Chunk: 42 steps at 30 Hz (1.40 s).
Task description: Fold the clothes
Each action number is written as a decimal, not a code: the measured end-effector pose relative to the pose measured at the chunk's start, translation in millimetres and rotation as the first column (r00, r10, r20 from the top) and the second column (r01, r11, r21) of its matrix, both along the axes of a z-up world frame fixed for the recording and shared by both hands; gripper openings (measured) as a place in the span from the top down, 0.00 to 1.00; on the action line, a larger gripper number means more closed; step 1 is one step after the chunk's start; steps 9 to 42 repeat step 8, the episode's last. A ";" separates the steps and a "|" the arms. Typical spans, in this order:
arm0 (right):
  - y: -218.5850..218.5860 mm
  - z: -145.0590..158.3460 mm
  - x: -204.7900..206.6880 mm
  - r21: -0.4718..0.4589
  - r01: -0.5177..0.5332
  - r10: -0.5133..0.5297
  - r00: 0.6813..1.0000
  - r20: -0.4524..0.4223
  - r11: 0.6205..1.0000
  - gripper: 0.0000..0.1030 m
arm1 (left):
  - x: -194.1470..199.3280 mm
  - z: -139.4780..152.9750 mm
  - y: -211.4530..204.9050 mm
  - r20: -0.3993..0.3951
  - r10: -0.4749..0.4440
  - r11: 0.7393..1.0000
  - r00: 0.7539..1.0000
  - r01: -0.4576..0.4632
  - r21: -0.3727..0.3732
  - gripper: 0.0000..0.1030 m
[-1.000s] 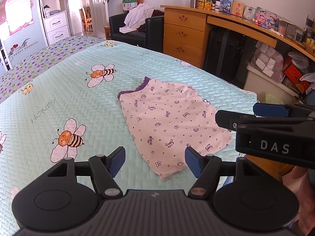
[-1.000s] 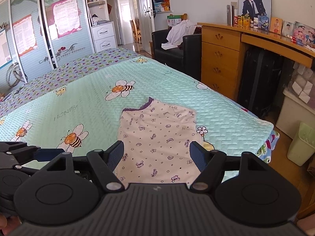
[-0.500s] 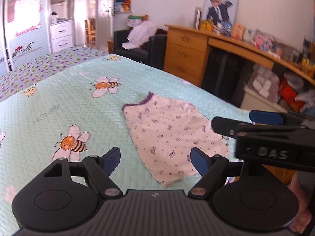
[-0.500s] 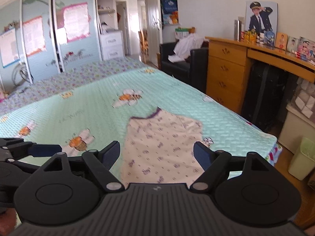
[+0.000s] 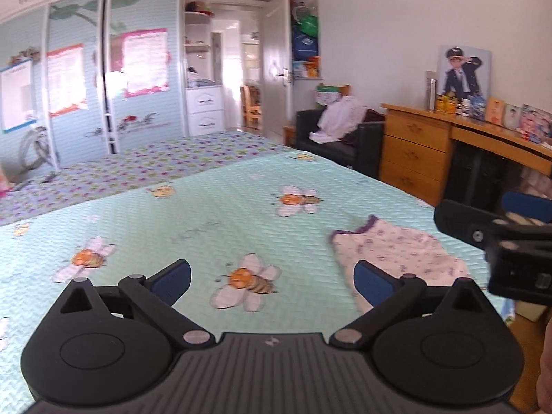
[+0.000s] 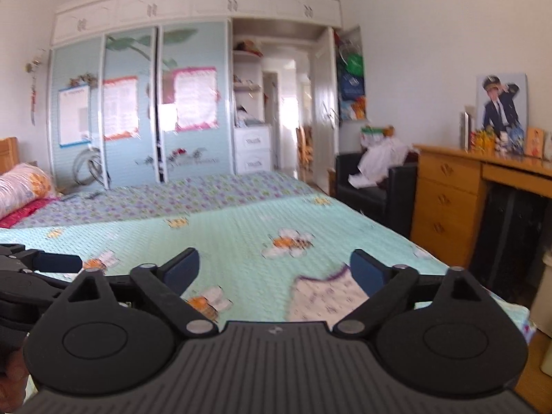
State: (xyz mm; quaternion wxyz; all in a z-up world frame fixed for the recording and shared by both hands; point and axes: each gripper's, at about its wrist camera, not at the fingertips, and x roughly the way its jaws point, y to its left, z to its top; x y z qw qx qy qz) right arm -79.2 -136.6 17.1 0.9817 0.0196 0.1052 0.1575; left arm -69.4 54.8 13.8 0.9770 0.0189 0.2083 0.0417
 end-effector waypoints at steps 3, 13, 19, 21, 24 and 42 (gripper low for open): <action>17.8 1.4 -13.1 0.055 -0.037 0.035 0.999 0.035 0.998 0.01 | -19.5 -1.5 22.6 0.049 0.058 0.998 0.997 -0.058 0.003 0.00; 56.8 3.5 -29.1 0.083 -0.203 0.198 0.978 0.059 0.976 0.01 | -53.2 -3.2 72.9 0.059 0.188 0.980 0.980 -0.183 -0.073 0.00; 56.8 3.5 -29.1 0.083 -0.203 0.198 0.978 0.059 0.976 0.01 | -53.2 -3.2 72.9 0.059 0.188 0.980 0.980 -0.183 -0.073 0.00; 56.8 3.5 -29.1 0.083 -0.203 0.198 0.978 0.059 0.976 0.01 | -53.2 -3.2 72.9 0.059 0.188 0.980 0.980 -0.183 -0.073 0.00; 56.8 3.5 -29.1 0.083 -0.203 0.198 0.978 0.059 0.976 0.01 | -53.2 -3.2 72.9 0.059 0.188 0.980 0.980 -0.183 -0.073 0.00; 56.8 3.5 -29.1 0.083 -0.203 0.198 0.978 0.059 0.976 0.01 | -53.2 -3.2 72.9 0.059 0.188 0.980 0.980 -0.183 -0.073 0.00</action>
